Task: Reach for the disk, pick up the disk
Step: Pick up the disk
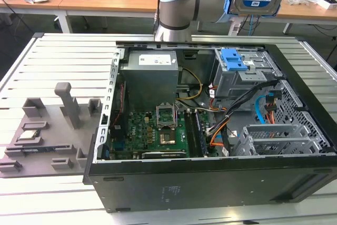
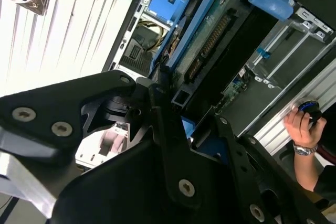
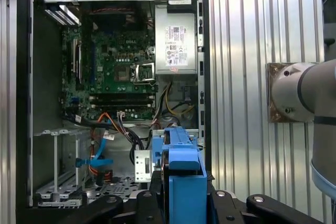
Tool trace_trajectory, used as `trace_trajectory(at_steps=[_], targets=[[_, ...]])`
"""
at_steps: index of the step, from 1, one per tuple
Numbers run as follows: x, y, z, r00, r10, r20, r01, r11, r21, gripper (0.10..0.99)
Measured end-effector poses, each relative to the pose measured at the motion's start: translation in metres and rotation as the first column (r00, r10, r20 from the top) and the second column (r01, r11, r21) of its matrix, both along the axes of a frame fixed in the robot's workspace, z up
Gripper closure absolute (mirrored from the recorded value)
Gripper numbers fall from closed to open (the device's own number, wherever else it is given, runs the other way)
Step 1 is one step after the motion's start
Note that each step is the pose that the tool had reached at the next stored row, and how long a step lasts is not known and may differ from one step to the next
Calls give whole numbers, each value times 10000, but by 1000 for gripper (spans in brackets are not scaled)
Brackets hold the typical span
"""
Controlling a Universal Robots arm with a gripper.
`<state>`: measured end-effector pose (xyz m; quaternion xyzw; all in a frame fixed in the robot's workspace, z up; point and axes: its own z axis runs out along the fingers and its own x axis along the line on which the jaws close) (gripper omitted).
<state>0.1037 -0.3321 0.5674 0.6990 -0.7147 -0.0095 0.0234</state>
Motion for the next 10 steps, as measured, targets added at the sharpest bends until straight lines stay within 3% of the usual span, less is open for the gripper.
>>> trace_trajectory(at_steps=[10], targets=[[221, 0, -74, 10000, -1, -1, 1, 10000, -19, 722]])
